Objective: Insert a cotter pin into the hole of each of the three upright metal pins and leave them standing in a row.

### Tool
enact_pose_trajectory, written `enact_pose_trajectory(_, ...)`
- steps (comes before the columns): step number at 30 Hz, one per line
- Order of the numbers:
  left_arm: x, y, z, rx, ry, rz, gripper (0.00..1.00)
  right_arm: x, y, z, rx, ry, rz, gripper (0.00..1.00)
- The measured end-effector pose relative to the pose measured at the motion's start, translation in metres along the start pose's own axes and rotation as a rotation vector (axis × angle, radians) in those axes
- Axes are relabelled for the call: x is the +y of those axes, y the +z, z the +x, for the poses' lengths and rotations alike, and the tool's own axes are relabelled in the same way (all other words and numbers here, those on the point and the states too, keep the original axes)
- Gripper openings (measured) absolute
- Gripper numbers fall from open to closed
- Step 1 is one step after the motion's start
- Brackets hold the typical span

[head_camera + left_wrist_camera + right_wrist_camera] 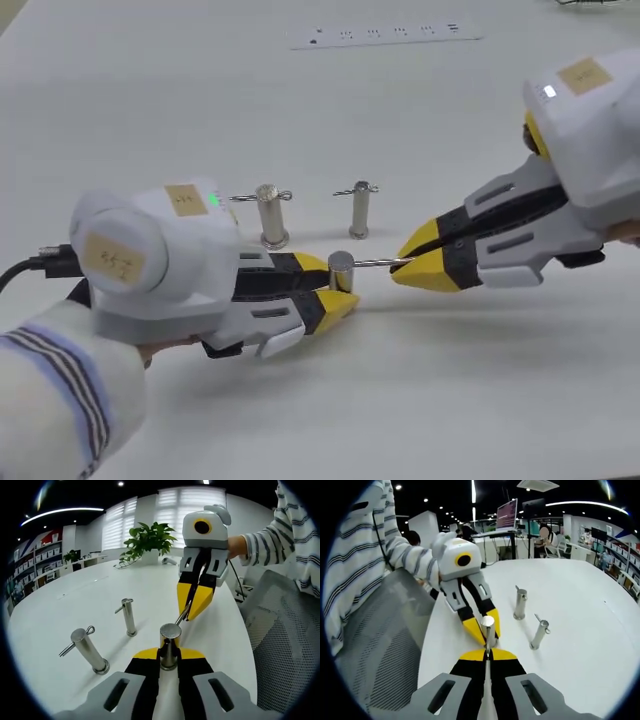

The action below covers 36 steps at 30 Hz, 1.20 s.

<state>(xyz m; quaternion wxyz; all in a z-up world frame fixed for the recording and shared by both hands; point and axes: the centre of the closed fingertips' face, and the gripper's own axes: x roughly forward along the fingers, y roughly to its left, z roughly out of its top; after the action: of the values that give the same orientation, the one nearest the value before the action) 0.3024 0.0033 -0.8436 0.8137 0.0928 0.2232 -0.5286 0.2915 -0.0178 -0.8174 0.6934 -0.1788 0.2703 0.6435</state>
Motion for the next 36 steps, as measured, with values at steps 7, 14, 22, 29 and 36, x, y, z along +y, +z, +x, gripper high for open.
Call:
enact_pose_trajectory(7,-0.0002,-0.0002,-0.0006,0.007,0.0,0.019,0.11,0.0017,-0.0005,0.0005,0.002,-0.006,0.015,0.04)
enact_pose_trajectory(14,-0.0014,-0.0005,0.0003,0.017,-0.008,0.038,0.11,0.0024,0.0006,-0.002,-0.037,0.003,0.082,0.04)
enact_pose_trajectory(22,-0.001,-0.001,0.0008,0.025,-0.008,0.049,0.11,0.0013,0.0012,-0.0021,-0.043,-0.003,0.079,0.04)
enact_pose_trajectory(29,-0.0005,-0.0015,0.0012,0.037,0.0,0.057,0.11,0.0021,0.0007,0.0002,-0.006,-0.022,0.03,0.04)
enact_pose_trajectory(36,-0.0011,-0.0016,0.0014,0.044,0.002,0.062,0.11,0.0002,-0.0006,0.0005,0.006,-0.03,0.023,0.04)
